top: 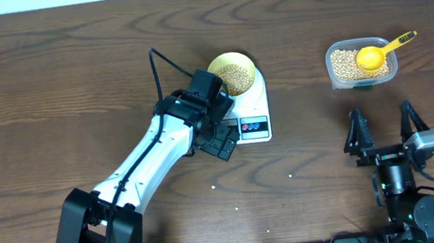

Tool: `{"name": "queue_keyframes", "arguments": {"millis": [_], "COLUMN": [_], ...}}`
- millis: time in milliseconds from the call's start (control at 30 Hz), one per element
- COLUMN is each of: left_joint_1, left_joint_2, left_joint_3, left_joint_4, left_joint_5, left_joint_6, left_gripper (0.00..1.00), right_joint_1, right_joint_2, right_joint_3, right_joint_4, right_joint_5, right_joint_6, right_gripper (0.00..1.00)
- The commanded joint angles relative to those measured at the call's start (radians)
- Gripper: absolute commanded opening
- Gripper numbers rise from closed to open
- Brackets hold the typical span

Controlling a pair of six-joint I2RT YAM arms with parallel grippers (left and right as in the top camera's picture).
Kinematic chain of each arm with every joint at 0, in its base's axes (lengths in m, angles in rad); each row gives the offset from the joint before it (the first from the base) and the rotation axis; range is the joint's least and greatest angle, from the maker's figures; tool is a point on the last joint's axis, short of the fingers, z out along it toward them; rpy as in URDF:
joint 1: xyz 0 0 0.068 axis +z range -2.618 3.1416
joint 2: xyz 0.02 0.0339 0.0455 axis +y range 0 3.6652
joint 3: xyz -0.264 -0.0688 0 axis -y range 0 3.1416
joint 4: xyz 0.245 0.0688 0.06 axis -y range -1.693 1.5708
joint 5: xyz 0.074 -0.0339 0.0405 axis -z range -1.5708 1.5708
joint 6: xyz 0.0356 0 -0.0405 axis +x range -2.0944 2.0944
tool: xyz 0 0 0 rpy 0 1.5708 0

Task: Scoop item into bowl and weigh 50g on scale

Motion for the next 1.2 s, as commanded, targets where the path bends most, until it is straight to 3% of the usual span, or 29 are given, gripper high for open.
{"name": "queue_keyframes", "arguments": {"millis": [0, 200, 367, 1167], "left_joint_1": [0.000, 0.000, 0.000, 0.000], "left_joint_2": [0.003, 0.003, 0.003, 0.003], "left_joint_3": [-0.007, -0.007, -0.007, -0.007], "left_joint_4": [-0.003, -0.003, -0.003, -0.003], "left_joint_5": [-0.013, -0.013, -0.013, -0.013], "left_joint_6": [-0.009, -0.009, -0.009, -0.009], "left_gripper": [0.98, 0.98, 0.98, 0.98], "right_joint_1": [-0.021, -0.048, -0.083, -0.083], "right_joint_2": [-0.017, -0.018, -0.018, -0.018], "right_joint_3": [-0.002, -0.002, -0.002, -0.001], "right_joint_4": [-0.035, -0.142, -0.334, -0.323], "right_joint_5": [-0.060, -0.058, -0.055, -0.048], "right_joint_6": [-0.136, -0.197, -0.197, -0.197], "right_gripper": [0.99, 0.99, 0.99, 0.99]}}
